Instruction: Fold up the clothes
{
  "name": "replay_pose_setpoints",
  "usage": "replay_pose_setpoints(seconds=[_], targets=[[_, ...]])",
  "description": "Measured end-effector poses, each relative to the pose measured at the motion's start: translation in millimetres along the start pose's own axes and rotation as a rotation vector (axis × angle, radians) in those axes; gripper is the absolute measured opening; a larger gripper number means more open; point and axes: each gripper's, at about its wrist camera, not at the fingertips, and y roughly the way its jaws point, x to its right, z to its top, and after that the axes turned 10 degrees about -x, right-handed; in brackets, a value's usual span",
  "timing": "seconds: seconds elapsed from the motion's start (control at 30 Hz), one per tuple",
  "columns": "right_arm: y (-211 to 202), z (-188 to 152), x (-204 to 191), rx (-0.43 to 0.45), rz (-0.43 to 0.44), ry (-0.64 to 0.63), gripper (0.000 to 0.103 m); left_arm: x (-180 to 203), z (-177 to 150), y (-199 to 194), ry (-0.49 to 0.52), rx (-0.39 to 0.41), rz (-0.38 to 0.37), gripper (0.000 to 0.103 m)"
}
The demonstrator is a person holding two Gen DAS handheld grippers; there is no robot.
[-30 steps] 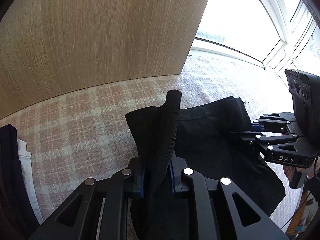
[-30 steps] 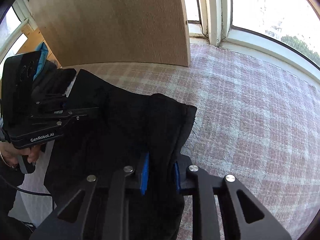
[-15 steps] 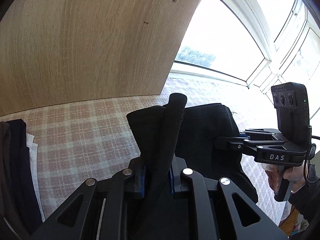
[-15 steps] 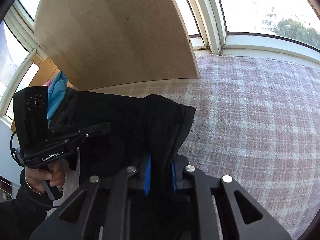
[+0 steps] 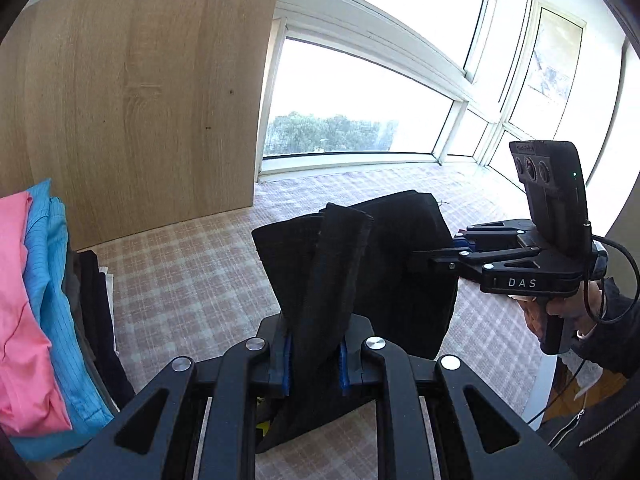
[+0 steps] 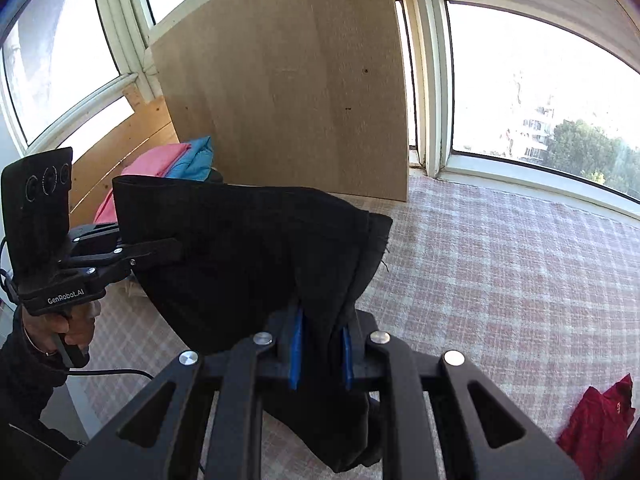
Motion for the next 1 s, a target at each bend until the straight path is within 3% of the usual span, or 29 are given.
replay_pose_setpoints(seconds=[0.2,0.37,0.57,0.7,0.83,1.0], targets=[[-9.4,-25.7,-18.6,-0.02,0.008,-0.002,0.015,6.5,-6.1,-20.6,-0.022,0.015,0.004,0.015],[-27.5,2.9,-37.0,0.025,0.032,-0.022,0.015,-6.0,-0.7,-74.8,-0.036,0.102,0.011,0.015],[-63.2,54.4,-88.8,0.107,0.048,-0.155,0.015,-22.0,6.9,-152.2,-0.024,0.229,0.128,0.015],[-72.9,82.2,-132.9,0.148,0.097,-0.209,0.015,-29.7,-7.0,-197.6,-0.031,0.282,0.24,0.015],[-75.0,97.2,-182.2,0.189,0.137,-0.269,0.015,-44.7,-25.4,-233.4,-0.05,0.297,0.342,0.015],[-55.7,122.8,-234.3,0.173,0.247,-0.273,0.015,-86.8,-37.5,-273.9,-0.097,0.282,0.4,0.015]])
